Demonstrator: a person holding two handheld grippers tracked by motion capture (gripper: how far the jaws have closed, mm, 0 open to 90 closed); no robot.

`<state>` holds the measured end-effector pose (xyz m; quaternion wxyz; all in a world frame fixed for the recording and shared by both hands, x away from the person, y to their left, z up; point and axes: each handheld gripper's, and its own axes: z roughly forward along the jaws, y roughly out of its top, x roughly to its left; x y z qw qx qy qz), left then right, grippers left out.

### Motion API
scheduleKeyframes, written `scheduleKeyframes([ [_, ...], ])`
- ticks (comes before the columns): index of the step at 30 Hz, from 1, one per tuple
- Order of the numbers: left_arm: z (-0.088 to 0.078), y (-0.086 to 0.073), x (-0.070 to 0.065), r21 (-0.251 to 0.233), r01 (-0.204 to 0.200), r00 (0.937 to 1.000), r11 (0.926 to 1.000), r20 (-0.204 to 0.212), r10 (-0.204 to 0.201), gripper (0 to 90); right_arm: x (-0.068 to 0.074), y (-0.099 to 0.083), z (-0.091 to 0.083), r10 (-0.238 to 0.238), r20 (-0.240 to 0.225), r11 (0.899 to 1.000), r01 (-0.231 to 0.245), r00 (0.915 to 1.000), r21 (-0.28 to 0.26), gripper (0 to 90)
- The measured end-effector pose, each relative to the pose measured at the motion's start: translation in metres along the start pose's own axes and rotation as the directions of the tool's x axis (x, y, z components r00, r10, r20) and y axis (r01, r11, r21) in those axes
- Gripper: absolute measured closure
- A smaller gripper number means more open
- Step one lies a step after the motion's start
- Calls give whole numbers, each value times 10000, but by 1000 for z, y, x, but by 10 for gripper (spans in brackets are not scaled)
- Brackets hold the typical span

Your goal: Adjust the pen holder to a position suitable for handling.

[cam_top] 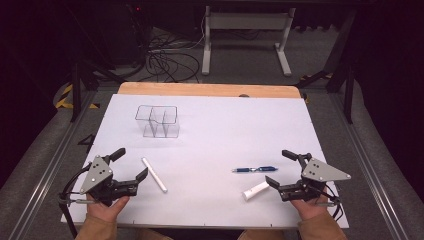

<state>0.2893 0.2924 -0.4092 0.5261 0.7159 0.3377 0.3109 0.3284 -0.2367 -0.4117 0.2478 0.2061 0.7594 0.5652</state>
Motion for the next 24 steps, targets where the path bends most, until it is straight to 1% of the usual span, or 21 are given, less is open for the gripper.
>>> scheduleKeyframes([
  [2,0,0,1,25,46,10000,10000,29,-46,85,0,-1,1,53,-50,10000,-53,10000,16,58],
  [9,0,1,1,52,16,9999,10000,136,-17,101,0,-2,3,49,-138,9999,-48,9999,92,64],
  [10,0,1,0,36,27,9999,10000,115,-27,103,1,-2,3,47,-143,10000,-46,9999,89,64],
  [11,0,1,0,-2,-66,10000,10000,71,66,108,1,-2,3,39,-155,10000,-38,9999,92,65],
  [16,0,2,1,-39,-118,9999,9999,37,118,125,1,-2,3,45,-159,10000,-43,9999,86,66],
  [22,1,4,0,109,-297,9995,9995,-87,298,156,1,-2,3,47,-200,9999,-44,9998,138,70],
  [24,1,4,0,104,-257,9997,9996,-41,257,159,1,-2,4,67,-211,9999,-64,9998,152,70],
])
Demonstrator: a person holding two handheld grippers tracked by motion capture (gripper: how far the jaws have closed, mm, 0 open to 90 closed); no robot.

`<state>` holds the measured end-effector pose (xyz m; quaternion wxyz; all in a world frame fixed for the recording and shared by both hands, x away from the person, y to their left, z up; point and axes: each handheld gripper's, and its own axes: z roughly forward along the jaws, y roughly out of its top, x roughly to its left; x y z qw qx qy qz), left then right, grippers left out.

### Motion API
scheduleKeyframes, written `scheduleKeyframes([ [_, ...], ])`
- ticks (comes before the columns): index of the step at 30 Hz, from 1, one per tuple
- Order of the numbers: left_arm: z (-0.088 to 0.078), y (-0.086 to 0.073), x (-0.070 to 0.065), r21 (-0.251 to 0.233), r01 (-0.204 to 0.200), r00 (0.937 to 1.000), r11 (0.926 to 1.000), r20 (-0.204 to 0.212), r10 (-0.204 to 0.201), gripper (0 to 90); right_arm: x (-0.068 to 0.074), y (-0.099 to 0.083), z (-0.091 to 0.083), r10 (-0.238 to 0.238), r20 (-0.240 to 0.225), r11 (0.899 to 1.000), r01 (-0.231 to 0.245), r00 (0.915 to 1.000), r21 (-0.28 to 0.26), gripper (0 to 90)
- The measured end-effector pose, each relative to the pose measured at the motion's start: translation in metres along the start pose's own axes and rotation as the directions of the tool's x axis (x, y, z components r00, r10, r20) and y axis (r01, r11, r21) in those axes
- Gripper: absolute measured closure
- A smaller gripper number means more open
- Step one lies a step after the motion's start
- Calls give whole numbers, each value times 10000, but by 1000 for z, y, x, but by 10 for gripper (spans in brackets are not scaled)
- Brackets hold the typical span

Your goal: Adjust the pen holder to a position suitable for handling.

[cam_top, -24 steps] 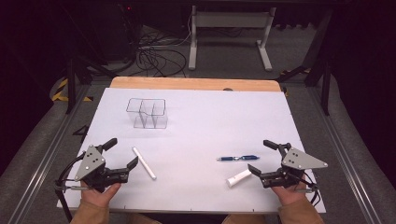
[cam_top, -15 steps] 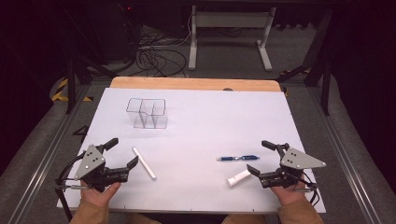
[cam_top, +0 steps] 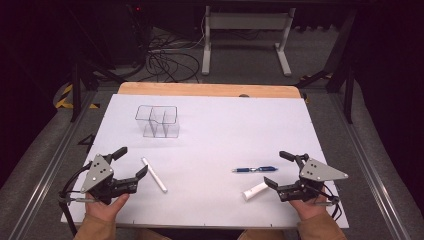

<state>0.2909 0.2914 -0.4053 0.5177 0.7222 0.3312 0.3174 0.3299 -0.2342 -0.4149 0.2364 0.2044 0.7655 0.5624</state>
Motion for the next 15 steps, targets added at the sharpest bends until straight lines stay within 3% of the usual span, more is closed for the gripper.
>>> scheduleKeyframes([
  [4,2,3,2,127,199,9995,9997,248,-202,186,0,0,1,15,-74,10000,-15,10000,26,72],
  [15,10,12,7,382,217,9989,9990,412,-232,221,1,-2,4,86,-208,9999,-84,9997,123,73],
])
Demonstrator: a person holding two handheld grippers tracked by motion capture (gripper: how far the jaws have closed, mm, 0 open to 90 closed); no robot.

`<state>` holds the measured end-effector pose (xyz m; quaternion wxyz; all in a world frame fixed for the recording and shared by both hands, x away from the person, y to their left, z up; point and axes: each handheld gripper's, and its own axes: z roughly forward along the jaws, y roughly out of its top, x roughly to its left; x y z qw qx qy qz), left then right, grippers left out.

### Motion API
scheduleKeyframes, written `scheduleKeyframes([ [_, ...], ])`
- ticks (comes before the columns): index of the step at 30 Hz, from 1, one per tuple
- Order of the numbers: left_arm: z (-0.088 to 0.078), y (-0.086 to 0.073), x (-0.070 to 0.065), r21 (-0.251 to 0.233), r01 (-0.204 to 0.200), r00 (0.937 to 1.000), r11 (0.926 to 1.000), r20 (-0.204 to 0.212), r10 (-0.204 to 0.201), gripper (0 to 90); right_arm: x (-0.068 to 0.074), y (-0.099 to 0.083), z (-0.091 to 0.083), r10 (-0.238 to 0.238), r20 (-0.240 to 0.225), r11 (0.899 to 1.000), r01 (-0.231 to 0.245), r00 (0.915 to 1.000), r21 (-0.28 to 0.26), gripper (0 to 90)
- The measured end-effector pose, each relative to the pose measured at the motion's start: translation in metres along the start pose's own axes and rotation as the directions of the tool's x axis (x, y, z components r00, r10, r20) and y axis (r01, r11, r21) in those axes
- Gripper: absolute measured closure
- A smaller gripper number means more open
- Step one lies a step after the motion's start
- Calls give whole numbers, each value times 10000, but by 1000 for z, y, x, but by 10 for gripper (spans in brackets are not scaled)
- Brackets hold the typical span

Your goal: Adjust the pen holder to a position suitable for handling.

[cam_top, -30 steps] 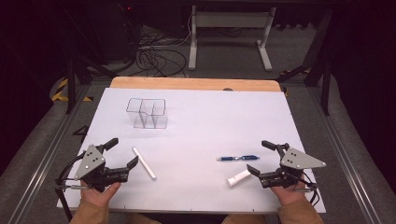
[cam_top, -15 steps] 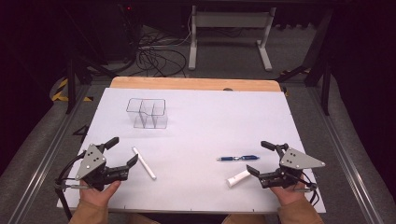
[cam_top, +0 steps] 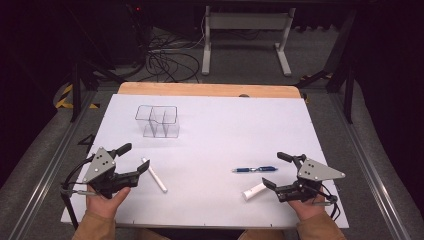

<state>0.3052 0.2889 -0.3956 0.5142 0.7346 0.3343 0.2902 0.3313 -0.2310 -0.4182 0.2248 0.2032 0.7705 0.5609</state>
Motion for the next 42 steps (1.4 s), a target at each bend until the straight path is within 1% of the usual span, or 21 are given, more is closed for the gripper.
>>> scheduleKeyframes([
  [2,1,1,2,27,-73,10000,10000,16,73,224,0,0,1,0,-19,10000,0,10000,16,73],
  [3,2,2,2,66,1,10000,10000,78,-1,224,0,0,1,0,-19,10000,0,10000,16,73],
  [4,4,5,5,159,-39,9999,9999,153,36,241,0,-1,1,18,-31,10000,-18,10000,30,73],
  [8,6,10,7,183,-69,9999,9998,121,67,242,0,-1,0,54,-21,10000,-54,10000,21,73],
  [11,8,13,10,174,-180,9998,9997,117,178,242,0,-2,-1,70,-25,10000,-70,10000,68,73],
  [16,10,15,12,194,-126,9997,9997,229,121,244,1,-2,-1,82,-20,9999,-82,10000,71,73],
  [21,11,19,15,373,-291,9991,9989,318,279,246,1,-2,-2,59,-18,10000,-59,10000,57,73],
  [23,11,22,16,492,-403,9988,9980,307,388,245,1,-2,-1,37,-36,10000,-37,10000,70,73],
  [24,12,23,17,543,-522,9983,9972,301,506,245,1,-2,-1,37,-36,10000,-37,10000,70,73],
  [26,13,27,19,657,-589,9978,9961,333,568,239,2,-2,-1,54,-89,9999,-53,9999,88,73],
  [27,14,30,20,714,-530,9980,9960,370,505,233,2,-2,-1,56,-101,9999,-55,9999,91,73],
  [28,15,34,23,781,-334,9978,9964,601,288,232,2,-2,-1,40,-97,9999,-40,9999,94,73],
  [29,15,34,23,781,-334,9978,9964,601,288,233,2,-2,-1,32,-100,10000,-31,9999,86,73],
  [34,20,41,30,1079,-470,9973,9930,620,405,248,1,-2,-1,30,-134,10000,-29,9999,50,73],
  [36,22,44,33,1225,-635,9963,9904,650,558,286,1,-1,-2,27,-146,10000,-26,9999,55,73],
  [37,24,45,35,1320,-744,9956,9885,669,660,286,1,-1,-2,27,-146,10000,-26,9999,55,73],
  [40,28,47,38,1544,-893,9942,9840,729,788,290,1,-1,-2,33,-156,10000,-32,9999,51,73],
  [42,30,49,40,1572,-1001,9936,9825,675,904,290,1,-2,-2,27,-164,10000,-26,9999,46,73],
])
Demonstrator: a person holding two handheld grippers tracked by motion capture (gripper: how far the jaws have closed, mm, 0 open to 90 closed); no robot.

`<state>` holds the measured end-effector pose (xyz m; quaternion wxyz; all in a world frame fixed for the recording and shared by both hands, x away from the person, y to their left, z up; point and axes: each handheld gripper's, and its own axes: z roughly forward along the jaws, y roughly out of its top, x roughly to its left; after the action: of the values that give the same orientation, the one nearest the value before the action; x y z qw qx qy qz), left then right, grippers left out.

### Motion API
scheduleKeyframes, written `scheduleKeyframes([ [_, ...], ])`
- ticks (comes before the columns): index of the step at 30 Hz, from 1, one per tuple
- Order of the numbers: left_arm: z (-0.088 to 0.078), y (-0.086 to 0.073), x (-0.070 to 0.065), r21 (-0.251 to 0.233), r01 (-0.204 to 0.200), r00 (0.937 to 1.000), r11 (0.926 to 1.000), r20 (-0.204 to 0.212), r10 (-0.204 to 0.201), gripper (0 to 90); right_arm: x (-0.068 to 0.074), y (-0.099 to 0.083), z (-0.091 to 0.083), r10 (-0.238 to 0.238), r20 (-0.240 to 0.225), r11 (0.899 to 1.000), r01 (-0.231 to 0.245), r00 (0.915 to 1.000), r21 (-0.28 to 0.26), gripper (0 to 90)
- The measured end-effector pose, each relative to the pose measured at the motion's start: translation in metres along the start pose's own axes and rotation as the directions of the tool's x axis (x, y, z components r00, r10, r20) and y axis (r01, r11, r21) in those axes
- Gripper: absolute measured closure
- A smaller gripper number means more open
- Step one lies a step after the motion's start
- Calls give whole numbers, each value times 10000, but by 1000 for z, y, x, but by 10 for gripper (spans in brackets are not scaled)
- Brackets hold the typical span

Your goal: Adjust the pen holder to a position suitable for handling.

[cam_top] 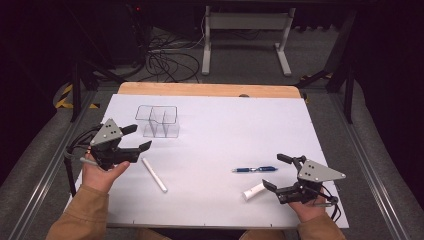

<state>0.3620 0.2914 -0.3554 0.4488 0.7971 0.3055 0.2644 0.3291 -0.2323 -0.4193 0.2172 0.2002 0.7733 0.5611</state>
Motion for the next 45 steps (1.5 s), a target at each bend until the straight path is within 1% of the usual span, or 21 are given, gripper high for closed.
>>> scheduleKeyframes([
  [4,4,2,4,-10,-126,9998,9999,-127,126,298,0,0,1,5,-18,10000,-5,10000,-1,73],
  [6,7,4,7,112,-259,9995,9996,-176,261,300,0,0,1,9,-18,10000,-9,10000,3,73],
  [7,8,5,8,148,-255,9994,9996,-236,258,301,0,0,1,11,-20,10000,-11,10000,1,73],
  [9,11,7,12,285,-303,9993,9991,-224,310,303,0,0,1,13,-25,10000,-13,10000,-4,73],
  [11,13,8,15,369,-182,9996,9992,-194,190,308,0,0,0,10,-24,10000,-10,10000,-4,73],
  [14,15,9,19,353,-55,9998,9994,-182,62,323,0,0,0,47,-45,10000,-47,10000,9,73],
  [16,16,10,23,354,-92,9998,9993,-193,99,329,0,0,0,48,-45,10000,-48,10000,9,73],
  [18,18,11,25,489,-129,9997,9987,-218,140,333,0,-1,0,47,-47,10000,-47,10000,11,73],
  [20,20,13,28,643,-371,9988,9972,-300,391,333,0,-1,0,57,-65,10000,-57,10000,11,73],
  [24,23,16,30,829,-618,9973,9946,-356,649,333,0,0,0,25,-81,10000,-25,10000,-5,74],
  [27,24,17,31,763,-600,9976,9953,-301,624,333,0,-1,0,49,-101,10000,-49,9999,-1,74],
  [29,25,16,33,792,-463,9986,9958,-202,480,337,1,-1,0,23,-93,10000,-23,10000,-1,75],
  [30,27,16,34,871,-437,9989,9952,-135,451,341,1,0,-1,-13,-73,10000,12,10000,-16,76],
  [32,29,16,37,1124,-519,9986,9923,-76,531,344,1,0,-1,-26,-59,10000,26,10000,-49,78],
  [34,31,18,39,1317,-511,9987,9900,35,511,349,2,1,-2,-76,-116,9999,75,9999,-118,83],
  [35,31,19,41,1340,-574,9983,9893,34,575,351,2,1,-2,-87,-117,9999,86,9999,-125,83],
  [36,32,20,42,1390,-538,9985,9888,115,527,351,2,1,-2,-78,-130,9999,77,9999,-120,83],
  [37,33,21,43,1444,-675,9977,9872,76,671,351,2,1,-2,-73,-133,9999,72,9999,-109,83],
  [39,36,23,45,1522,-715,9974,9858,150,701,354,2,1,-2,-23,-121,10000,22,9999,-84,83],
  [42,41,24,47,1777,-630,9980,9821,56,630,352,2,1,-2,-33,-163,9999,31,9999,-123,83],
  [45,46,26,52,1977,-576,9983,9786,122,563,377,2,1,-2,-40,-176,9999,38,9998,-136,83],
])
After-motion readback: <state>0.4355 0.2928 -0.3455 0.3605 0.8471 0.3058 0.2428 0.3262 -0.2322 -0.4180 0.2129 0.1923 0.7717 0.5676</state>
